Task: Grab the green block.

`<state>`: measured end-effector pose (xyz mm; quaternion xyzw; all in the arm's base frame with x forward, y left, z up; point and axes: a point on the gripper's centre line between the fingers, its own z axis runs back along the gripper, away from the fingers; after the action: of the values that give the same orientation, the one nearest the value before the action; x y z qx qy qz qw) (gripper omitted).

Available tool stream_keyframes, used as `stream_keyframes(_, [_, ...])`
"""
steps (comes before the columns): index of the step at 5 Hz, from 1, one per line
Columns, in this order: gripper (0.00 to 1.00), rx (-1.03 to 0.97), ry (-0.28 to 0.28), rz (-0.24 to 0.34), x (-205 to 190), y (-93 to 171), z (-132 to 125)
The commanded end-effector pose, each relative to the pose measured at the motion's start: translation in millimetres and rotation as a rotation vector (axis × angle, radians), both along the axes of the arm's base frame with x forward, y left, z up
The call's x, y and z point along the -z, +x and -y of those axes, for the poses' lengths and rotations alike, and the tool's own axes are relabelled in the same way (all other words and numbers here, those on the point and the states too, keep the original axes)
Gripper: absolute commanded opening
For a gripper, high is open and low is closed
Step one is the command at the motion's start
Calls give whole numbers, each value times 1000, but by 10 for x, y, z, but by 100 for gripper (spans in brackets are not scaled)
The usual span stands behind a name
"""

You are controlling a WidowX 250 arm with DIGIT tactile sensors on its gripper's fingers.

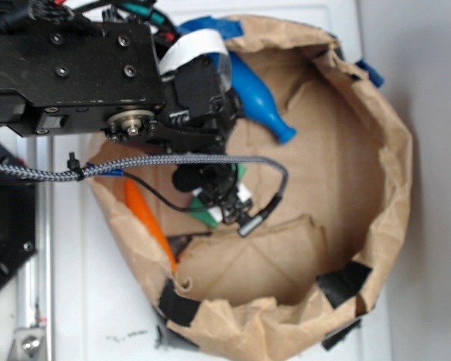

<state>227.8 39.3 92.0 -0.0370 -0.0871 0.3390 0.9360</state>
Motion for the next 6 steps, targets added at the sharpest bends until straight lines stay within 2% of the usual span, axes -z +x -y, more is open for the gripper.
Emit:
stream_keyframes(1, [100, -132, -51, 24, 86, -67, -56])
stream_keyframes(3, [100, -321, -88, -8, 92, 151, 0])
stream_keyframes(4, [100, -312, -70, -29, 119, 184, 6])
stream_keyframes(6, [100, -312, -70, -29, 119, 184, 6])
